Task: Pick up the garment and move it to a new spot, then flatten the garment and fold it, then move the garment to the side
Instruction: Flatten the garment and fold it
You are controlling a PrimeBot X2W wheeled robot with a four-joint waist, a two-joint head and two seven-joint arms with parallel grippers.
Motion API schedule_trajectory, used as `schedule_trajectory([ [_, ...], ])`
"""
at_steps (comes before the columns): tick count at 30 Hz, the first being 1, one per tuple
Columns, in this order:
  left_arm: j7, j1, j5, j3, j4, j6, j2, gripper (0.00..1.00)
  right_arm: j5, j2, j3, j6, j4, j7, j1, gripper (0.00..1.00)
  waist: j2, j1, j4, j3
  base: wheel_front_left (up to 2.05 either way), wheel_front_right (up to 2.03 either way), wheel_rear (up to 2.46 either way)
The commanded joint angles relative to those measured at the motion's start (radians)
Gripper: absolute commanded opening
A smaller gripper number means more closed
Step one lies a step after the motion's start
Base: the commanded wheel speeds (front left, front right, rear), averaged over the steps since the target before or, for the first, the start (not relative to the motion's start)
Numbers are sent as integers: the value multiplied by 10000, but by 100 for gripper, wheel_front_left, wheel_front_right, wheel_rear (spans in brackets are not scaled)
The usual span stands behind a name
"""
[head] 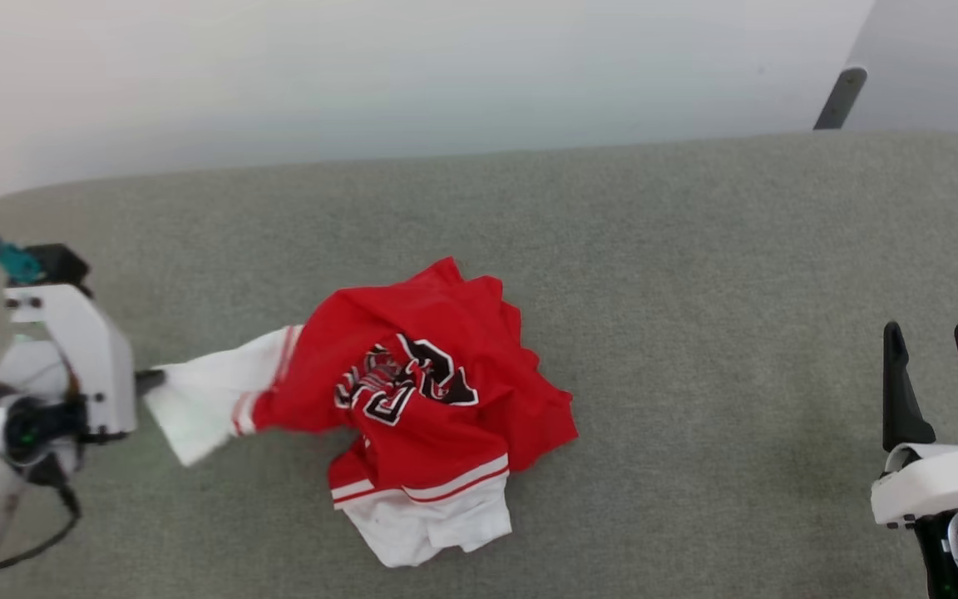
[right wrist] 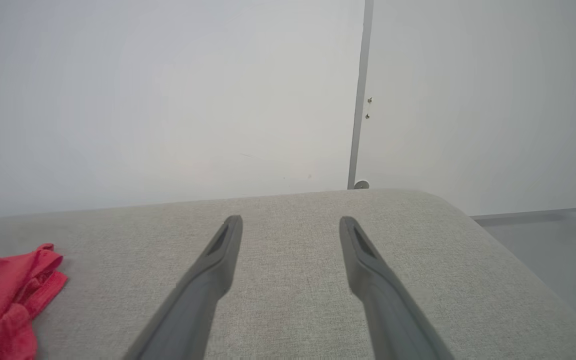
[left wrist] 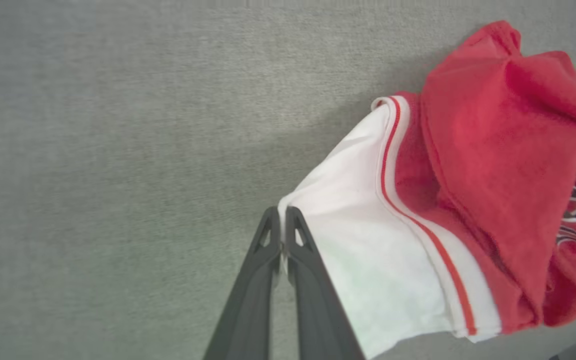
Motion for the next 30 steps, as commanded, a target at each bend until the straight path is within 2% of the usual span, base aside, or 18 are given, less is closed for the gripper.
schedule_trajectory([
  [1, -98, 25, 168, -26, -35, 19, 192, 0, -9, 5, -38, 2, -39, 28, 136, 100, 0, 0, 195, -224, 0, 0, 0],
  [7, -383, 433, 409, -5, 100, 124, 879, 0, -2, 19, -8, 2, -99, 104, 259, 100, 0, 0, 284, -363, 0, 0, 0],
  [17, -613, 1513, 188, 151, 991, 687, 1415, 0, 84, 0, -5, 2, -198, 171, 431, 100, 0, 0, 214, -382, 0, 0, 0],
  [27, -1037, 2099, -282, 390, 1636, 756, 915, 0, 112, 43, 168, 2, -142, 335, 342, 100, 0, 0, 441, -414, 0, 0, 0],
  [28, -1188, 2072, -309, 431, 1644, 729, 860, 29, 126, 11, 213, 2, -132, 359, 340, 100, 0, 0, 495, -443, 0, 0, 0],
  [29, -1330, 2009, -325, 469, 1633, 711, 792, 80, 146, -17, 245, 2, -115, 398, 345, 100, 0, 0, 565, -484, 0, 0, 0],
  [30, -1449, 1947, -296, 473, 1611, 691, 748, 100, 151, -48, 298, 2, -105, 421, 347, 100, 0, 0, 637, -528, 0, 0, 0],
])
